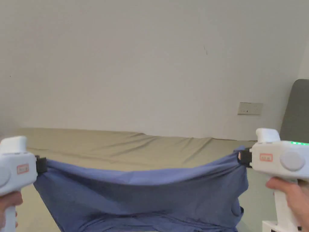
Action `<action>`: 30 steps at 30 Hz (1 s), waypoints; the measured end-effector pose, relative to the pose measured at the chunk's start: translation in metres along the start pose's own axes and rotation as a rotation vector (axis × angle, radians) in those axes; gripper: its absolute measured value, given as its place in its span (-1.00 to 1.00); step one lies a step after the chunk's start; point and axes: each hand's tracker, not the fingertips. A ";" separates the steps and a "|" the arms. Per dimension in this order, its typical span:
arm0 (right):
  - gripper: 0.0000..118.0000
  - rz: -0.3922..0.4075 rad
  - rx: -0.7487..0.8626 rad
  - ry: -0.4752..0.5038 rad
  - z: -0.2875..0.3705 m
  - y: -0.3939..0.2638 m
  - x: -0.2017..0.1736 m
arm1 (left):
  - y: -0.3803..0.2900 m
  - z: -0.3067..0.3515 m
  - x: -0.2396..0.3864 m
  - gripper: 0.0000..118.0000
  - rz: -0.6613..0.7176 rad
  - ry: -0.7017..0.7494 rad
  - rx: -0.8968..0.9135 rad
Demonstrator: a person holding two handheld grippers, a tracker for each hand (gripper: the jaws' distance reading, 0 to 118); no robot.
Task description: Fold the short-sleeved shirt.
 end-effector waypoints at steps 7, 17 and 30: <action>-0.87 -0.076 -0.296 -0.037 -0.038 -0.185 0.032 | -0.181 -0.019 -0.056 -0.91 0.057 -0.005 -0.340; -0.87 -0.035 -0.456 0.042 0.029 -0.270 0.054 | -0.228 0.045 -0.092 -0.91 0.077 -0.040 -0.390; -0.87 -0.188 -0.514 0.158 0.190 -0.354 0.078 | -0.300 0.213 -0.124 -0.91 0.148 -0.116 -0.543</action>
